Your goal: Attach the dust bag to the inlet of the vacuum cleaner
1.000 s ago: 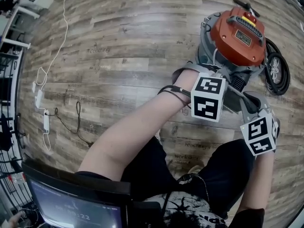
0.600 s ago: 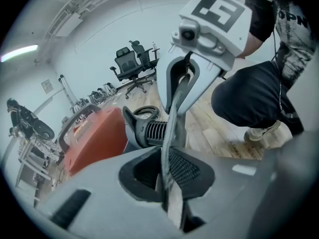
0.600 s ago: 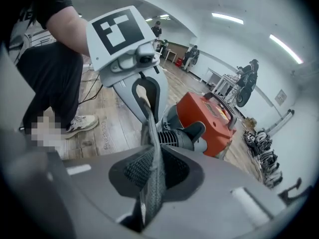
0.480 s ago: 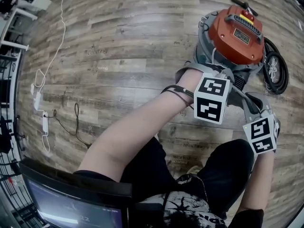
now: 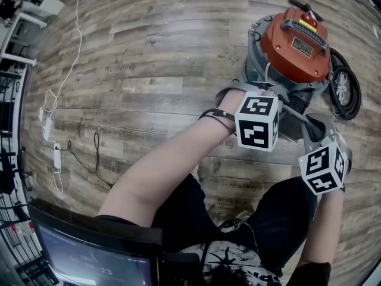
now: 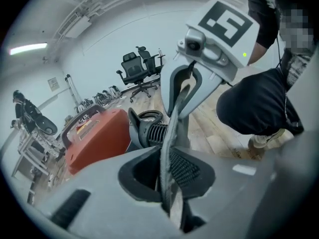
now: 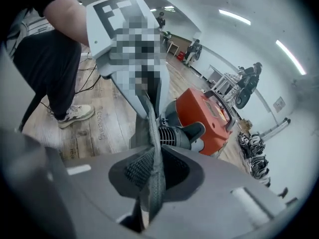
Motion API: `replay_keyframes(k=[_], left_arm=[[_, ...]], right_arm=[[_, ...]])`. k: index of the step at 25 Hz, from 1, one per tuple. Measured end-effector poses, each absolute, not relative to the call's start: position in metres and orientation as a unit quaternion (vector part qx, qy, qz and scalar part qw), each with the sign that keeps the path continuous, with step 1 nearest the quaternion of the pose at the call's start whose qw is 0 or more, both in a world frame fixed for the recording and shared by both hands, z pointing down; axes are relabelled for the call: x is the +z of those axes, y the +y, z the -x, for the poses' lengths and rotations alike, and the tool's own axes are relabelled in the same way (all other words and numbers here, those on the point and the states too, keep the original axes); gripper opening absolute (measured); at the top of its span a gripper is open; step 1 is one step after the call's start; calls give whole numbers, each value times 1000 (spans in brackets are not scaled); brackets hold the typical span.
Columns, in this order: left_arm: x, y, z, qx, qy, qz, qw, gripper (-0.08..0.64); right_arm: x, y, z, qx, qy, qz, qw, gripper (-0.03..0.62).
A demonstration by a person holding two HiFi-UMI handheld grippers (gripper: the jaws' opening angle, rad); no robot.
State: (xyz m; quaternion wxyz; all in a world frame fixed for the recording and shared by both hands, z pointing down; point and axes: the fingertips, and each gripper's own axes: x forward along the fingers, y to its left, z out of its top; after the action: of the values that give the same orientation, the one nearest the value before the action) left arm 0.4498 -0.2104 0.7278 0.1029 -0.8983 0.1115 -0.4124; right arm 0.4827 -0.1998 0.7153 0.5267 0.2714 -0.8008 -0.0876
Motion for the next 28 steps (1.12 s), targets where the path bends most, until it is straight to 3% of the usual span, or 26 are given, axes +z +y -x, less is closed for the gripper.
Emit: replay_keyframes(k=[5,15,22,28], left_arm=[[746,-213,-443,-434,114,887,109,40],[712,-205,-465,-370,120,913,120,44],[727,-212,-450,-379,124,913,83,44],[745,-215,-441,-428,130,888,111,38]], right_arm=[[710,-201,-469,-125,-794,-251,539,40],[735,-201,-499,-34,-824,-307,476,44],[716,-204,-485,-101,-807,-293,503,43],[709,-205,-472,-126,-804,-271,514,44]])
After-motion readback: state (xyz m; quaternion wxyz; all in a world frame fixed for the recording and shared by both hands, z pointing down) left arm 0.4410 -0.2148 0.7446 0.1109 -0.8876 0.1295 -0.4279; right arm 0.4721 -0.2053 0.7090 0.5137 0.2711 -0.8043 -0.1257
